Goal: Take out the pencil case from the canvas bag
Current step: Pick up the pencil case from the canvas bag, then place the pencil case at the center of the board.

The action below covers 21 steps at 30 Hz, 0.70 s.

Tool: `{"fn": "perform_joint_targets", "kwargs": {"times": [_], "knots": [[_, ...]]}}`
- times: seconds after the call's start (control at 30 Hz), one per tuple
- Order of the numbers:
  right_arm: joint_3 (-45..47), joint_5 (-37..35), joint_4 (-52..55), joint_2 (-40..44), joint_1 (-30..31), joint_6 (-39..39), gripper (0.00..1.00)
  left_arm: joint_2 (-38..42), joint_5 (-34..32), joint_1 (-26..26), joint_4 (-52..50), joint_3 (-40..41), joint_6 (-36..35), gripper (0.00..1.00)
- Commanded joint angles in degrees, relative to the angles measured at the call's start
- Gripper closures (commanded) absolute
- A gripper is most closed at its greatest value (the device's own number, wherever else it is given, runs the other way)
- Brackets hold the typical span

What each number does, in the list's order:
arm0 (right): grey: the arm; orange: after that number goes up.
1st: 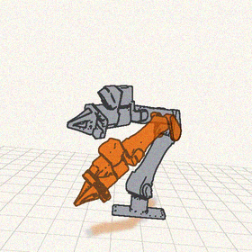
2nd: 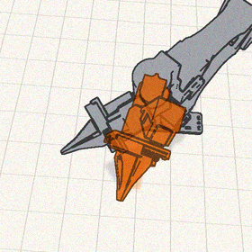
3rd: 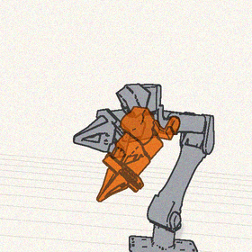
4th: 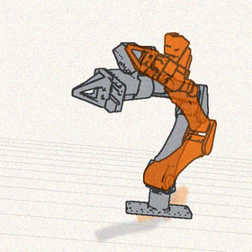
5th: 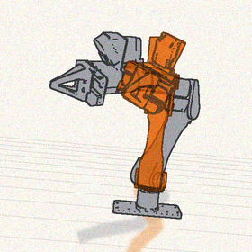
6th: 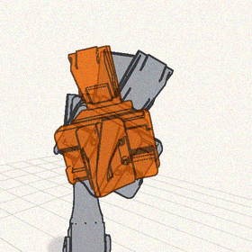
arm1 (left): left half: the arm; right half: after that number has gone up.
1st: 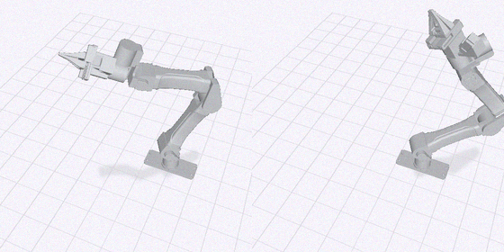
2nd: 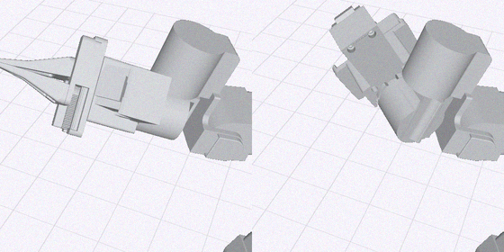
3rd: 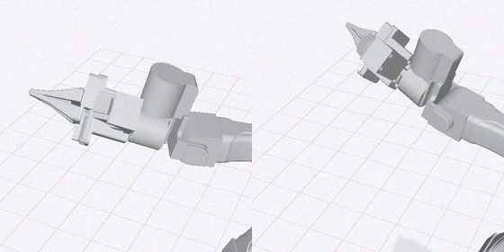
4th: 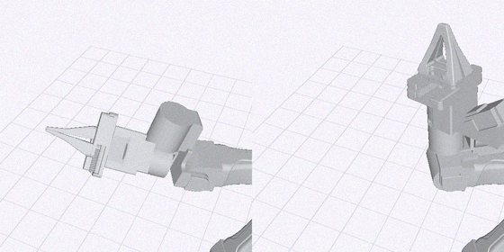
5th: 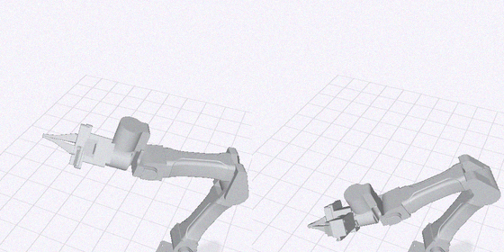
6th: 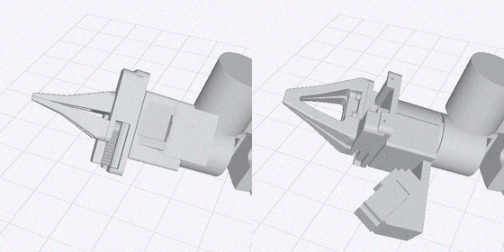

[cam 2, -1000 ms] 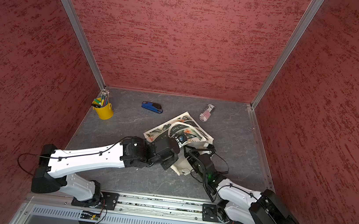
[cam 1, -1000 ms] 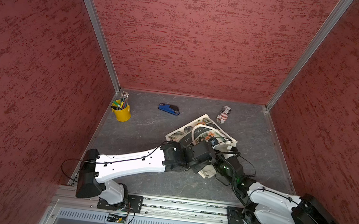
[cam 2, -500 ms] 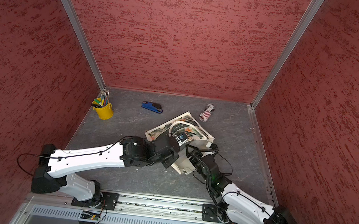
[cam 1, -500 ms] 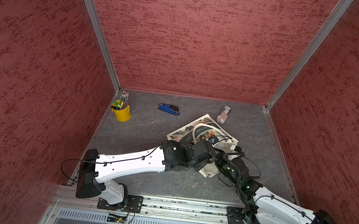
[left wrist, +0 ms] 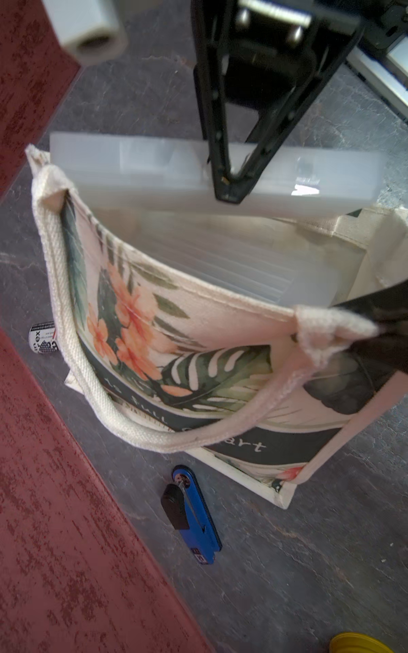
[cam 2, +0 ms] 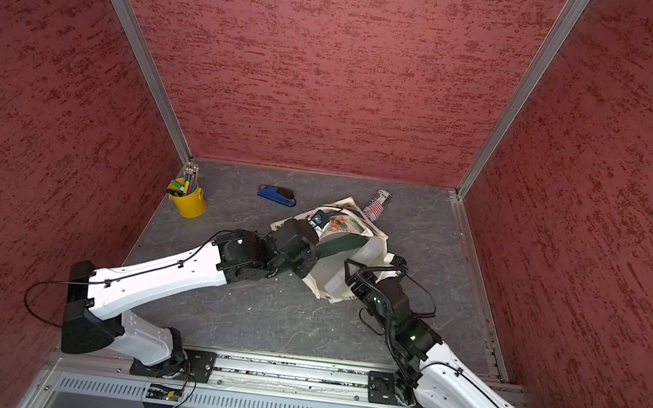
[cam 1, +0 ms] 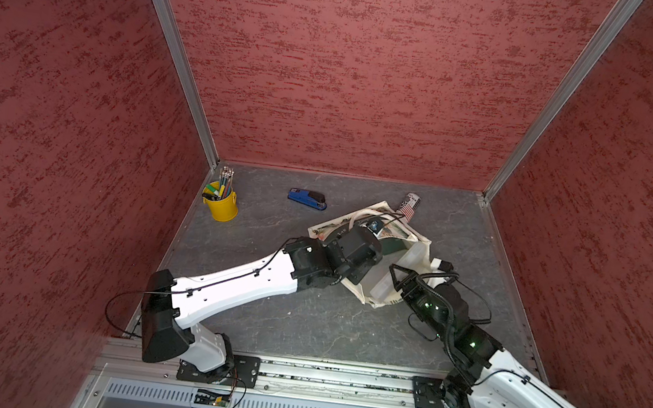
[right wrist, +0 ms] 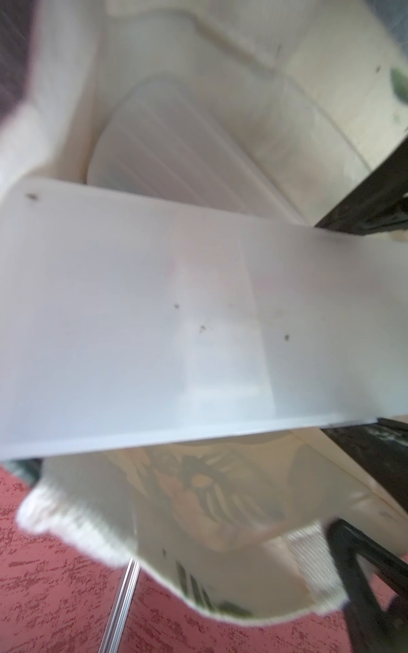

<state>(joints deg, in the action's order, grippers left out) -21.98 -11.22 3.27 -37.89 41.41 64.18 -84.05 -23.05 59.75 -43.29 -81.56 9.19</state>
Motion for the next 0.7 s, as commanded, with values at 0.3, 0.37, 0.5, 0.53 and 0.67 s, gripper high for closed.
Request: {"fn": "perform_joint_targets", "kwargs": {"times": [0.3, 0.37, 0.5, 0.53, 0.67], "knots": [[-8.3, -4.9, 16.4, 6.1, -0.3, -3.2, 0.34, 10.9, 1.5, -11.4, 4.4, 1.7, -0.3, 1.0], [-9.1, -5.3, 17.4, 6.1, -0.3, -3.4, 0.34, 11.9, 1.9, -12.6, 4.1, 1.9, -0.8, 1.0], [-10.0, -6.6, 18.9, 5.8, -0.4, -3.7, 0.34, 13.0, 1.9, -13.7, 2.9, 2.0, -1.3, 1.0], [-10.4, -7.4, 19.4, 5.6, -0.4, -4.0, 0.34, 13.4, 1.7, -13.7, 2.5, 2.0, -1.3, 1.0], [-13.6, -11.6, 23.2, 3.1, -1.0, -6.6, 0.34, 15.6, 0.6, -13.9, 1.1, 2.8, -1.5, 1.0]]}}
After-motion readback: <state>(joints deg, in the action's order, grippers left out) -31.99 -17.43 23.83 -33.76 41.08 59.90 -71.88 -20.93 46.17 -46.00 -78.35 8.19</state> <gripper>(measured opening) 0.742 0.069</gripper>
